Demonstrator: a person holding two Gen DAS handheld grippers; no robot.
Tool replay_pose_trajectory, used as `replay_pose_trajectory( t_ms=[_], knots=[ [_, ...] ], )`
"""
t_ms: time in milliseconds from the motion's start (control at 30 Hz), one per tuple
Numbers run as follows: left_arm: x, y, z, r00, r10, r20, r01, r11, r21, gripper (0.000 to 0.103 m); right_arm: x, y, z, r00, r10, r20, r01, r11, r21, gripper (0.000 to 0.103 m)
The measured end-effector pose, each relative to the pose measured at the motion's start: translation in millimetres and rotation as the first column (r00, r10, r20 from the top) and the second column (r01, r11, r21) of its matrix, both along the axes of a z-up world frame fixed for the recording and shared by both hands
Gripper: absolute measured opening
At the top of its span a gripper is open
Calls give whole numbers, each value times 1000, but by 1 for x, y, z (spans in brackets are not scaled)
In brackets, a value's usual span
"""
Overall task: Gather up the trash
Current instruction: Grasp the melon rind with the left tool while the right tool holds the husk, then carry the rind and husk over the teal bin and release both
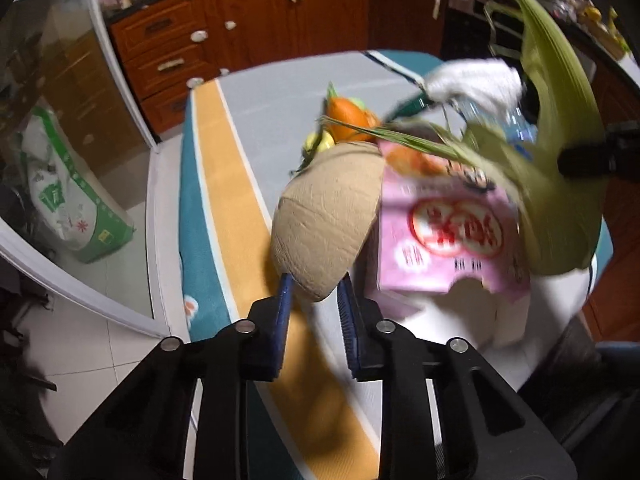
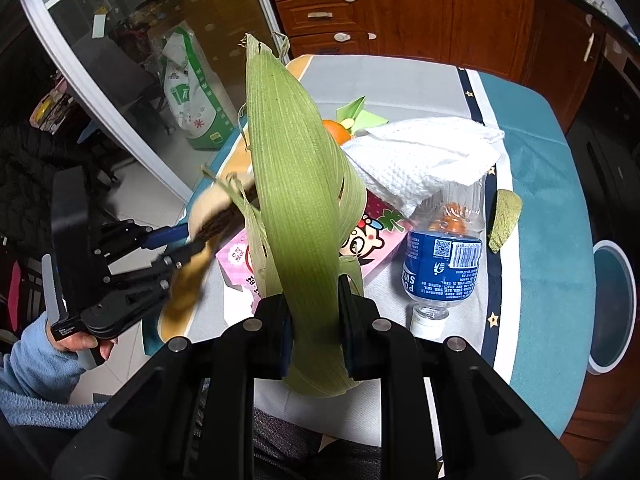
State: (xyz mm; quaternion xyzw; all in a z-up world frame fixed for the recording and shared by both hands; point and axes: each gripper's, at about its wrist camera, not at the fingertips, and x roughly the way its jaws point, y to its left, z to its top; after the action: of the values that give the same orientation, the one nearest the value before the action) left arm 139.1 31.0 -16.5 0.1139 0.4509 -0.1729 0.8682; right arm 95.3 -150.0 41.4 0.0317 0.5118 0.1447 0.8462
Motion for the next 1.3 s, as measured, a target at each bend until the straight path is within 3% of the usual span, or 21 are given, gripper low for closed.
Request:
replay_pose_trajectory(
  t_ms=[200,400,533,700,900,1100,1300],
  knots=[
    [31,-2,15,998,37,45,-37,999,-11,21,1,-4,-1,1000,-13,-4,13,1000,10,18],
    [68,2,7,996,89,32,-89,996,-5,22,1,-10,-3,999,-35,-5,35,999,19,18],
    [78,9,2,991,133,31,-133,991,11,5,4,-17,-4,998,-66,-10,66,997,39,18],
    [67,15,7,989,151,4,-151,988,14,3,8,-23,2,997,-81,-1,81,994,69,18],
    [53,14,39,987,153,55,-155,988,26,3,9,-27,21,996,-81,37,77,991,108,18],
    [39,2,92,983,122,138,-123,992,-2,3,6,-45,57,986,-108,128,90,986,138,18],
    [28,-53,134,983,1,182,5,999,-34,3,-6,-96,86,954,-210,212,175,969,173,18]
  ],
)
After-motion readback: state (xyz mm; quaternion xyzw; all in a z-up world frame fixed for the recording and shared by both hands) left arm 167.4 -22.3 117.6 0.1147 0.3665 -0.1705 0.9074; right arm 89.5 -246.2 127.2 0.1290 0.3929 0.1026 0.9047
